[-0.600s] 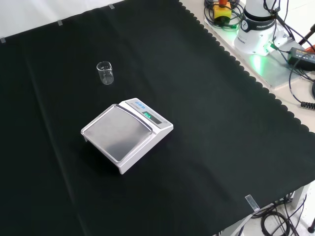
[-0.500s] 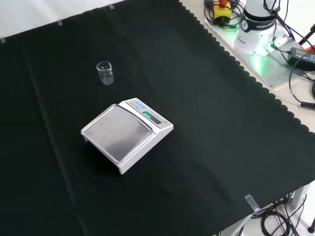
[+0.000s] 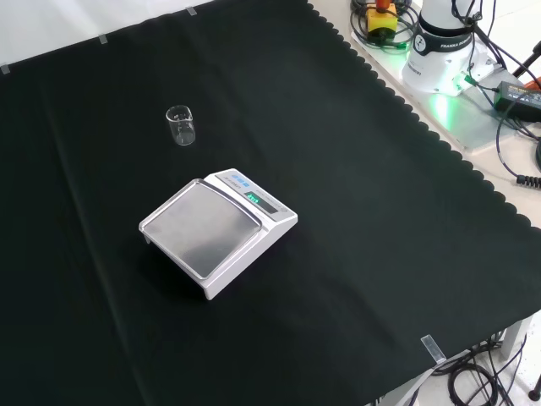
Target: Pick up the beaker.
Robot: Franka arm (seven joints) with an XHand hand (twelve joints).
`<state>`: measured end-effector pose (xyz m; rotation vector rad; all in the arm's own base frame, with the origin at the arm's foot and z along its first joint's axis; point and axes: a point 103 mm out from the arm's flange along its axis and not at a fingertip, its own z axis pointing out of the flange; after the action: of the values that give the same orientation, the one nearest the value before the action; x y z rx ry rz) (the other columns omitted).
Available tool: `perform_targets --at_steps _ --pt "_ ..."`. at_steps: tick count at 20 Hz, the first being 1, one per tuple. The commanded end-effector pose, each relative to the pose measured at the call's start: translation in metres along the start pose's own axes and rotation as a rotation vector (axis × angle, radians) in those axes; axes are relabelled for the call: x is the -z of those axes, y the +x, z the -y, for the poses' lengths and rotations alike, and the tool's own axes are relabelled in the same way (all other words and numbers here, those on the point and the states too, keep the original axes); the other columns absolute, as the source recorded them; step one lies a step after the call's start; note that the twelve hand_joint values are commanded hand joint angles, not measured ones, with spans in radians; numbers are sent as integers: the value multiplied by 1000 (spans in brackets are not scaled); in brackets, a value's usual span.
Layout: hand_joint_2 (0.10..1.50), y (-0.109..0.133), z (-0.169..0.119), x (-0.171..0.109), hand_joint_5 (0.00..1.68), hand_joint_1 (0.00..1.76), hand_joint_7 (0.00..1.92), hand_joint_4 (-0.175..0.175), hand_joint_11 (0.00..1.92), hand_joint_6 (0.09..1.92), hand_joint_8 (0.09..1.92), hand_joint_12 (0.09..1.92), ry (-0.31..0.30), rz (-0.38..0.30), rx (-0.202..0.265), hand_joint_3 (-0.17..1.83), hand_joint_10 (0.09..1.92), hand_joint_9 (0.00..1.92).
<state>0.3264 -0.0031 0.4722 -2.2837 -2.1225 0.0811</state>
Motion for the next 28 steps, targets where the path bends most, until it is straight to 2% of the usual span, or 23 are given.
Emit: perform_targets --at_steps 1,7,9,13,15,22,26,28 --pt "887 -15 -29 -9 93 330 0 -40 50 87 491 1536 -41 2 -6 354 762 0" --pt "884 -19 -83 -41 140 352 0 -44 84 87 582 1533 -10 20 4 343 842 0" --pt "883 -22 -100 -53 149 359 0 -45 88 87 594 1533 -11 42 1 341 850 0" --pt "876 -34 -126 -76 167 375 0 -47 94 87 603 1532 -3 38 -12 336 856 0" --pt "871 -41 -136 -86 177 384 0 -48 97 87 605 1531 -9 39 -20 333 857 0" --pt "838 -54 -158 -120 218 431 0 -51 105 87 604 1527 27 23 -35 318 857 0" --pt "823 -58 -172 -144 239 456 0 -52 106 87 608 1525 64 29 -36 311 856 0" --pt "815 -61 -182 -159 255 468 0 -53 106 87 619 1524 94 5 -39 309 857 0"
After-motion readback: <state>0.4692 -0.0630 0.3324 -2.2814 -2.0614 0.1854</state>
